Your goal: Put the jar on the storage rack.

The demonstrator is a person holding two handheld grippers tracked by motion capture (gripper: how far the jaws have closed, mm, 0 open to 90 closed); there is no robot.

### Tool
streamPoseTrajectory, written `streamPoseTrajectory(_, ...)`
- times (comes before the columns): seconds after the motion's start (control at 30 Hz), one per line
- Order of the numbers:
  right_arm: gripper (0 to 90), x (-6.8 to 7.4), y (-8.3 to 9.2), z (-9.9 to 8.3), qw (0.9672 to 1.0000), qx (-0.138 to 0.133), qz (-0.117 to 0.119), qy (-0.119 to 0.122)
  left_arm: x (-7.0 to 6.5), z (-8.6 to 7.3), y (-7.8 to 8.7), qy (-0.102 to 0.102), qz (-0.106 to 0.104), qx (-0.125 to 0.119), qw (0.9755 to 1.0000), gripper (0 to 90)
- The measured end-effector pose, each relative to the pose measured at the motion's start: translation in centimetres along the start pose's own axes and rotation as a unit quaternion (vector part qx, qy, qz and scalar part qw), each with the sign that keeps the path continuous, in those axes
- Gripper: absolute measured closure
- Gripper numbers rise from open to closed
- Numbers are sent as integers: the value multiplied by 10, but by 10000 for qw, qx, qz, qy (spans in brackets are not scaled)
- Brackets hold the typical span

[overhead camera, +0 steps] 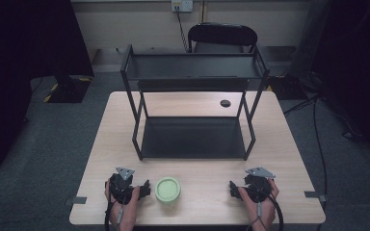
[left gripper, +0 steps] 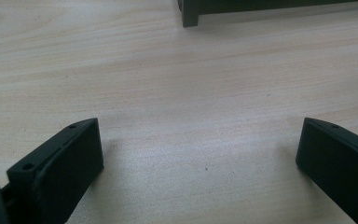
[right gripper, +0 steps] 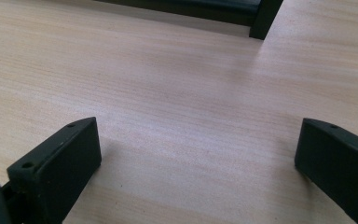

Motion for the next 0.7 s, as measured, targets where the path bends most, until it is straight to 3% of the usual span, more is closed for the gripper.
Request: streamPoseTrajectory(0.7,0,0,0,0,10000,0,1,0,-1,0,0,-8,-35,1,10000,0)
Point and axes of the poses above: each handheld gripper's, and its own axes: y roughly backward along the jaws, z roughly out of its top, x roughly to its left, the point moved 5 cm from there along -y, roughly forward along the jaws, and after that the axes turned 4 degrees about -z, right-handed, at the moved point
